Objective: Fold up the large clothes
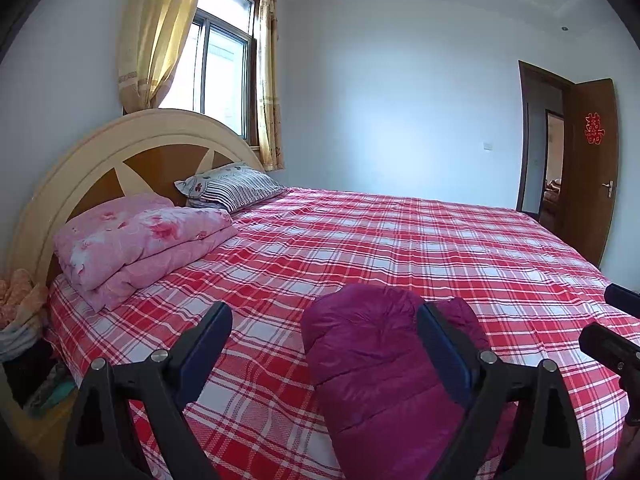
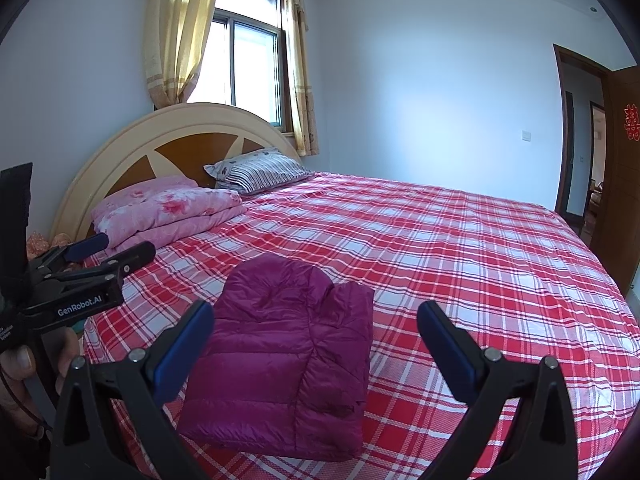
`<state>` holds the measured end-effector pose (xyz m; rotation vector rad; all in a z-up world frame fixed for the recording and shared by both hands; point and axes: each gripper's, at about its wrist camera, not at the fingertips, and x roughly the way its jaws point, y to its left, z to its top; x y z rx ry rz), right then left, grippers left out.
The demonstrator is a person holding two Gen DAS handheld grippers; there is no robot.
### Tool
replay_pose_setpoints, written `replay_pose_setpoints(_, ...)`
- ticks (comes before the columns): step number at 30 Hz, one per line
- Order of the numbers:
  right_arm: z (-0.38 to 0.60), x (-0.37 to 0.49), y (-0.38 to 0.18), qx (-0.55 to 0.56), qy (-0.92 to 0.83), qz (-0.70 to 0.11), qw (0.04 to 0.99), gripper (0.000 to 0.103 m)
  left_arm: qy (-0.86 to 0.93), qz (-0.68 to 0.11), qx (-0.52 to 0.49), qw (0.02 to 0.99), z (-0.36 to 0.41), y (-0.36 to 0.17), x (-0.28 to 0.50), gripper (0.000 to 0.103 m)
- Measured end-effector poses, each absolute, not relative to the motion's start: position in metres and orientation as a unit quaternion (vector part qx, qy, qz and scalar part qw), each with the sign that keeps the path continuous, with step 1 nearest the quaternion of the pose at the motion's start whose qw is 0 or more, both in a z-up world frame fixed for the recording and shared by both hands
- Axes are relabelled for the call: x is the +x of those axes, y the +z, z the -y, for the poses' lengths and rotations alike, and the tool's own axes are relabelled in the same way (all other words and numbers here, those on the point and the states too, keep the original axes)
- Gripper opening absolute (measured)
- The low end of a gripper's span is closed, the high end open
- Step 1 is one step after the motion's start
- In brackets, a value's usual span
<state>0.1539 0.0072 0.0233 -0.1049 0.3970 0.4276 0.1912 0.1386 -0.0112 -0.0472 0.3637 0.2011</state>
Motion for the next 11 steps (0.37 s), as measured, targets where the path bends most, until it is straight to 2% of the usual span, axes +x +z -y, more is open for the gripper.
replay_pose_setpoints(11, -0.0102, 0.1529, 0.0202, -0.055, 0.213, -0.2, 0.955, 0.103, 0.105, -0.175, -0.009, 0.979, -0.1385, -0.0157, 0.1909, 0.093)
